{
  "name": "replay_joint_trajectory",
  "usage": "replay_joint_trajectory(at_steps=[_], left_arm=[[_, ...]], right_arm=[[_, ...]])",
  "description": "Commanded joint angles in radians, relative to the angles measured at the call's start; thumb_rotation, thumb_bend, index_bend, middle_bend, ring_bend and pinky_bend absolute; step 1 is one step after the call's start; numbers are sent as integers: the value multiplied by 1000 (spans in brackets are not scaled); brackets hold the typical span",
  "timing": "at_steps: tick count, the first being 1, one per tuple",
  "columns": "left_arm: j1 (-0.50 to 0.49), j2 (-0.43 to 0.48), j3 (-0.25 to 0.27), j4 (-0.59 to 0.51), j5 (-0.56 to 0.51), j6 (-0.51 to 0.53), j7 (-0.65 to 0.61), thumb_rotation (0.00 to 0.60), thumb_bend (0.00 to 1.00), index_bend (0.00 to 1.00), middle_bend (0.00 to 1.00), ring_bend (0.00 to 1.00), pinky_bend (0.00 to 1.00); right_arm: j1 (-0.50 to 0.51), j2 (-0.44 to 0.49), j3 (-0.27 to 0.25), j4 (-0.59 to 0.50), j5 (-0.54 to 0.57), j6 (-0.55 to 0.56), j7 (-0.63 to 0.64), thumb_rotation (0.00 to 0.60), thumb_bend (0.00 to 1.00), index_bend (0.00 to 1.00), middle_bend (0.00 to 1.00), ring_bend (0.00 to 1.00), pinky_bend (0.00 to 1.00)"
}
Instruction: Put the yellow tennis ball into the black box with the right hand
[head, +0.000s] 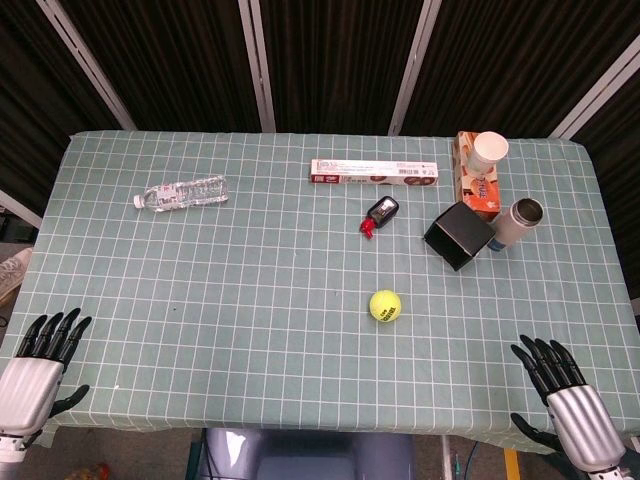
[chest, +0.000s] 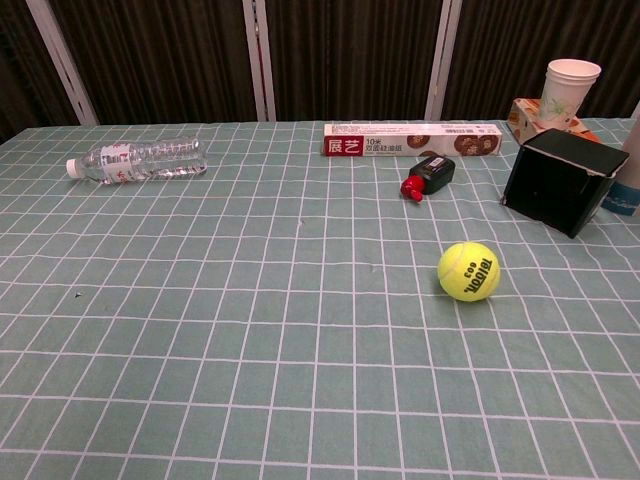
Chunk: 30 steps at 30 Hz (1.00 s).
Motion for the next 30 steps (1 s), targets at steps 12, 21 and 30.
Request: replay_joint_trajectory(at_steps=[12, 21, 30], left_arm=[[-15, -20, 4, -10, 32, -11, 47, 600, 128, 0, 0, 0, 0], [-27, -32, 1, -4, 33, -22, 55, 600, 128, 0, 0, 0, 0], [-45, -23, -18, -22, -10, -51, 48, 600, 128, 0, 0, 0, 0]], right_arm=[[-8, -57, -13, 8, -42, 28, 32, 600, 232, 3, 26, 84, 312], [96, -104, -76, -126, 0, -160, 388, 600, 594, 423, 343, 396, 714], [223, -155, -35, -209, 144, -401, 548, 600, 686, 421, 354, 394, 719]])
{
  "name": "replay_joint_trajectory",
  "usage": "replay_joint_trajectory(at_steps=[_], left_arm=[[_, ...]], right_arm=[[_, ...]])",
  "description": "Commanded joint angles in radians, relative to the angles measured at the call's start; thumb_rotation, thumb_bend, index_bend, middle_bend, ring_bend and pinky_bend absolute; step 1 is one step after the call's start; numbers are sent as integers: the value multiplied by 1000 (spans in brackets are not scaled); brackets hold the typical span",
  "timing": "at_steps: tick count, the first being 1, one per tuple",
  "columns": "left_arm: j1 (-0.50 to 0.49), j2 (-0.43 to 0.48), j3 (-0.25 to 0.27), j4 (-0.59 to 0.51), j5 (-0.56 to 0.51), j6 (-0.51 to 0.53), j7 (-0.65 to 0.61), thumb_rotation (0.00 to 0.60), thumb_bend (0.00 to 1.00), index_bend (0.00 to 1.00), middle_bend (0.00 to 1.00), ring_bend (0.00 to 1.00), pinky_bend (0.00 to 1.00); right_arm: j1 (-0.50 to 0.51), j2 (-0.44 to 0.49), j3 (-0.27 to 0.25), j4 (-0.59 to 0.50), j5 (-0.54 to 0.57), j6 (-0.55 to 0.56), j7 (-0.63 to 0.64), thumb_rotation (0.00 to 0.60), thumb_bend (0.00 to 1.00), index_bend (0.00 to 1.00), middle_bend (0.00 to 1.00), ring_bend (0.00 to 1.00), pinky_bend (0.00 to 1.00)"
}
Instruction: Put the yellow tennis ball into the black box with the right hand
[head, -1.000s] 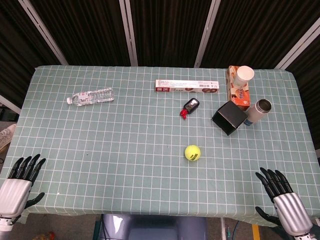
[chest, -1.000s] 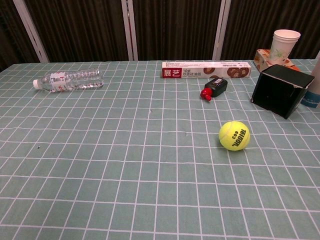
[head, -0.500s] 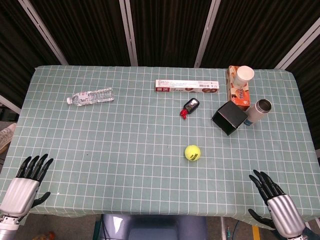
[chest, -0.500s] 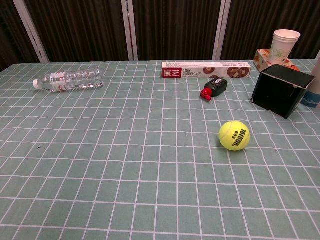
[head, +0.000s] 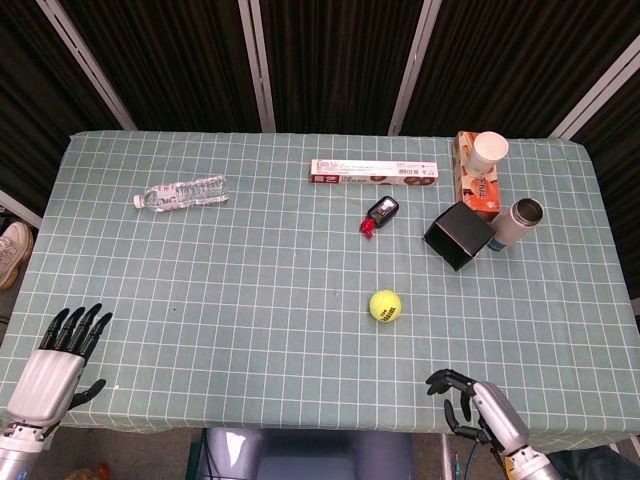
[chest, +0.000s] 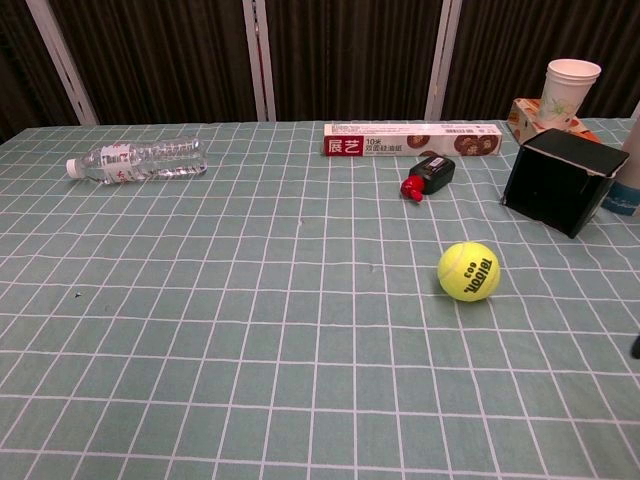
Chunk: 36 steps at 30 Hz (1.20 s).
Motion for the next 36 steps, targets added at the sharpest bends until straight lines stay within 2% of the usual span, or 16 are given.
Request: replay_joint_trajectory(at_steps=[1, 7, 11, 20, 32, 36], left_arm=[[-6, 1, -9, -4, -17, -11, 2, 600, 128, 0, 0, 0, 0], [-16, 5, -17, -13, -49, -32, 6, 600, 128, 0, 0, 0, 0], [-22, 3, -28, -17, -74, -45, 10, 600, 128, 0, 0, 0, 0], [-43, -6, -48, -21, -140, -90, 35, 600, 128, 0, 0, 0, 0], [-61, -27, -64, -35, -211, -124, 105, 600, 128, 0, 0, 0, 0], [-68, -33, -71, -38, -236, -135, 124, 600, 128, 0, 0, 0, 0]], right_arm=[[74, -37, 25, -39, 80, -109, 67, 600, 687, 411, 354, 386, 719], [132, -103, 88, -40, 190, -211, 102, 600, 687, 308, 321, 328, 719], [154, -141, 127, -33, 235, -234, 110, 600, 686, 266, 281, 302, 714], [206, -183, 174, -7, 312, -318, 163, 600, 686, 19, 193, 210, 617], [268, -227, 209, 88, 315, -403, 361, 600, 687, 10, 188, 207, 465], [282, -249, 213, 127, 302, -407, 388, 600, 687, 10, 188, 196, 437]])
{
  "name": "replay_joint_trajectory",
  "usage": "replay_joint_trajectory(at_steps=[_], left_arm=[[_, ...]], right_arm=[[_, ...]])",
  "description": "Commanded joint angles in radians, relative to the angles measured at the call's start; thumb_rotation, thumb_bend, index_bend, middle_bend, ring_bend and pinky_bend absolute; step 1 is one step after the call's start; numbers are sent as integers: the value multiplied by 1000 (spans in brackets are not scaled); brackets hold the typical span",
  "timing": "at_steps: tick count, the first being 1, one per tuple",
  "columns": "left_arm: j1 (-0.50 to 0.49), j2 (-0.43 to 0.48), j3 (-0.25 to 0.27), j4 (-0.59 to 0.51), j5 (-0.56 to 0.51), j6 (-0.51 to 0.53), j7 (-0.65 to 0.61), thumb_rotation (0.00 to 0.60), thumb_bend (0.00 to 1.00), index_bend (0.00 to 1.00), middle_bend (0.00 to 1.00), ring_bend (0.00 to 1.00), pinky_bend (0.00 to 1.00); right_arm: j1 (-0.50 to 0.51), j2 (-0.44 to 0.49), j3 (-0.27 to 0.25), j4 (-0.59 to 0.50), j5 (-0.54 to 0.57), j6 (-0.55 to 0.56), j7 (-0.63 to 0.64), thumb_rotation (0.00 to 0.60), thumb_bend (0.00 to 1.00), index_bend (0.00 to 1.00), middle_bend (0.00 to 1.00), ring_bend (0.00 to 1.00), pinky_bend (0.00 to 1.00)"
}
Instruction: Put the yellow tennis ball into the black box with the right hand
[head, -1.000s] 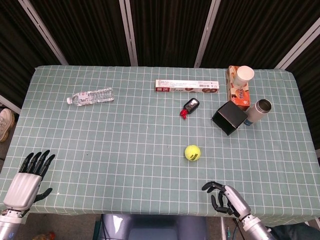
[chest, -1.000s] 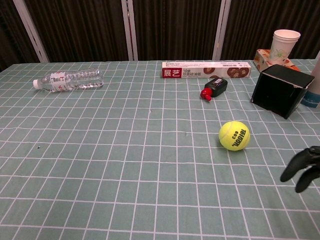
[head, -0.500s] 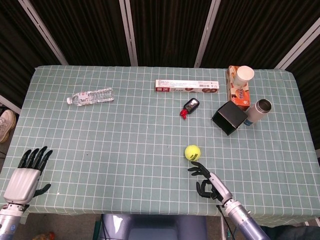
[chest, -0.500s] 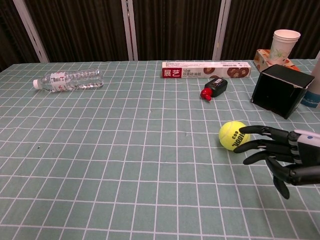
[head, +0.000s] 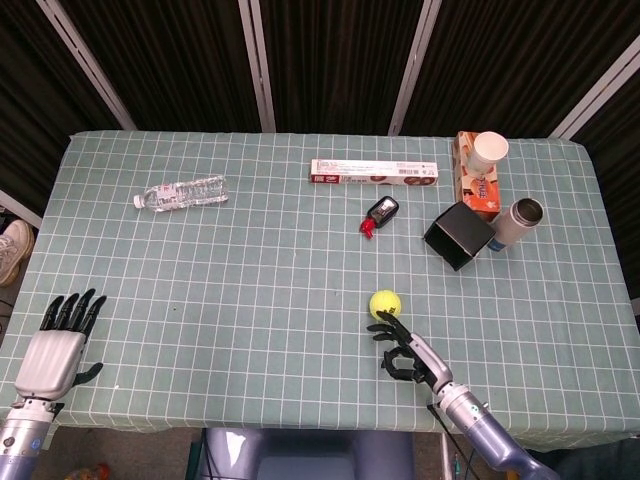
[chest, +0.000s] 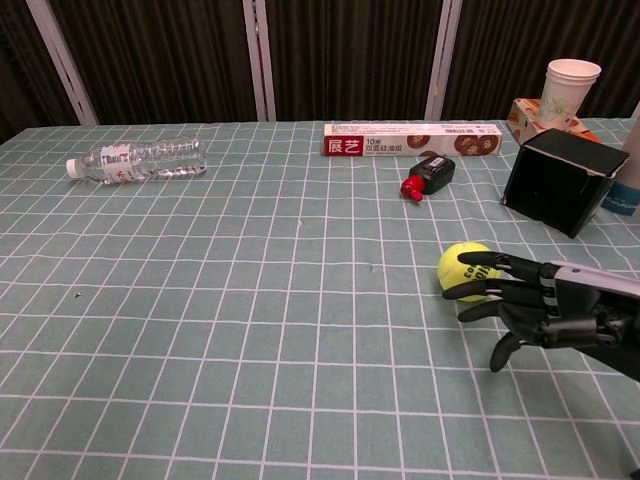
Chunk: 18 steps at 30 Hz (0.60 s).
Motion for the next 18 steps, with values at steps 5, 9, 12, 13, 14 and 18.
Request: replay_joint_trajectory(at_steps=[5, 9, 12, 13, 14, 18], left_arm=[[-10, -6, -6, -1, -27, -11, 17, 600, 128, 0, 0, 0, 0], [-15, -9, -9, 0, -41, -16, 22, 600, 128, 0, 0, 0, 0], [-18, -10, -10, 1, -50, -19, 27, 600, 128, 0, 0, 0, 0], [-19, -11, -11, 1, -53, -20, 28, 600, 128, 0, 0, 0, 0], [-20, -12, -11, 2, -57, -21, 29, 600, 128, 0, 0, 0, 0], [-25, -16, -13, 4, -69, -26, 38, 600, 128, 0, 0, 0, 0]], right_arm=[[32, -39, 13, 67, -10, -20, 60, 600, 687, 10, 188, 194, 416], [43, -53, 20, 95, -9, -24, 90, 600, 687, 10, 188, 191, 403], [50, -57, 24, 109, -10, -24, 107, 600, 687, 10, 188, 189, 398], [52, -58, 27, 113, -9, -23, 114, 600, 687, 10, 188, 189, 397], [55, -59, 29, 118, -9, -23, 121, 600, 687, 10, 188, 189, 396], [62, -61, 38, 136, -5, -23, 151, 600, 691, 10, 188, 189, 396]])
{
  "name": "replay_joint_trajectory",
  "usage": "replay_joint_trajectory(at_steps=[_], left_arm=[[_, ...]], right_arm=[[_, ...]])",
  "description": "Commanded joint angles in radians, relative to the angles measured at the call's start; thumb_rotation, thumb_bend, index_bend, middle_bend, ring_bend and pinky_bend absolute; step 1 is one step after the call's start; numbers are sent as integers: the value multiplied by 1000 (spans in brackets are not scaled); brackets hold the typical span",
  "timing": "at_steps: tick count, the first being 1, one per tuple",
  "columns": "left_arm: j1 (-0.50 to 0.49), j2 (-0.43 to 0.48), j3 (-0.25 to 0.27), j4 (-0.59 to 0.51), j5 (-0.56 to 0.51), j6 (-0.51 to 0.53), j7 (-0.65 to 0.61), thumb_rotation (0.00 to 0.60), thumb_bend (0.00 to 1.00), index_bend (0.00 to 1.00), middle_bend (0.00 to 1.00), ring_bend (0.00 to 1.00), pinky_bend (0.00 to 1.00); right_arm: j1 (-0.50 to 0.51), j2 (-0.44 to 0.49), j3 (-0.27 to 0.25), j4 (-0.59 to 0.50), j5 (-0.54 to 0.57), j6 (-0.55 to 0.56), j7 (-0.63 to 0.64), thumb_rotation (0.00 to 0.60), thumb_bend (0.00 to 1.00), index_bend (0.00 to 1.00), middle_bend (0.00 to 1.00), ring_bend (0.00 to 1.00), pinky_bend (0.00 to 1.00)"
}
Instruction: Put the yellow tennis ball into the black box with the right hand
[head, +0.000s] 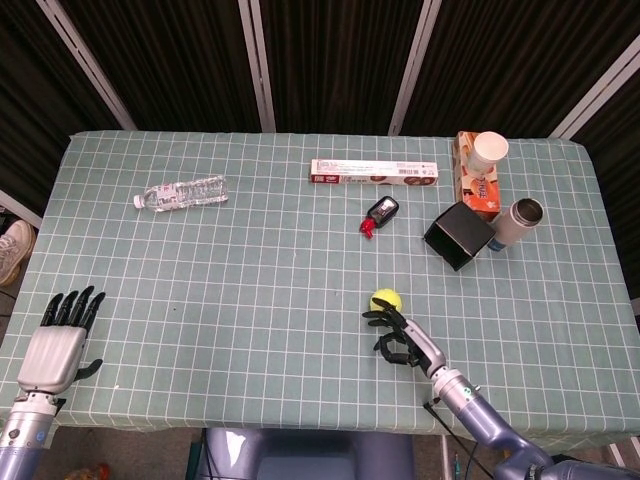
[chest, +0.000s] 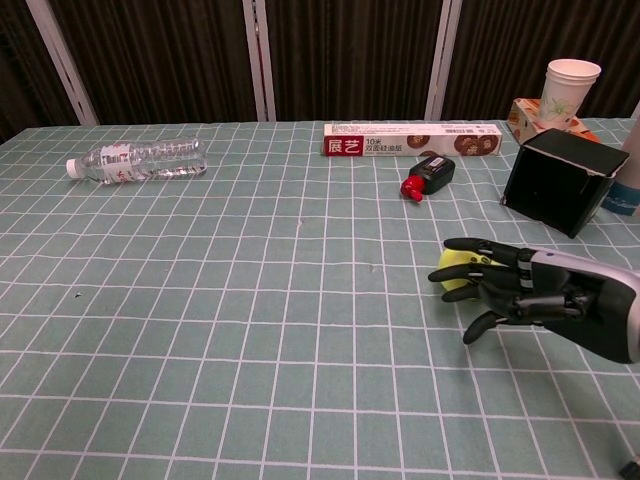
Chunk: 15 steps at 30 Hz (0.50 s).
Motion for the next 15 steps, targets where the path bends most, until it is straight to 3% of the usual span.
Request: replay_joint_trajectory(at_steps=[1, 15], left_arm=[[-3, -3, -1, 1, -8, -3, 6, 600, 128, 0, 0, 0, 0], [-15, -19, -1, 2, -44, -9, 41, 600, 128, 0, 0, 0, 0]], right_arm=[[8, -2, 9, 19, 4, -1, 25, 600, 694, 10, 188, 189, 396], [34, -20, 54, 116, 49, -18, 120, 600, 713, 9, 147, 150, 341]])
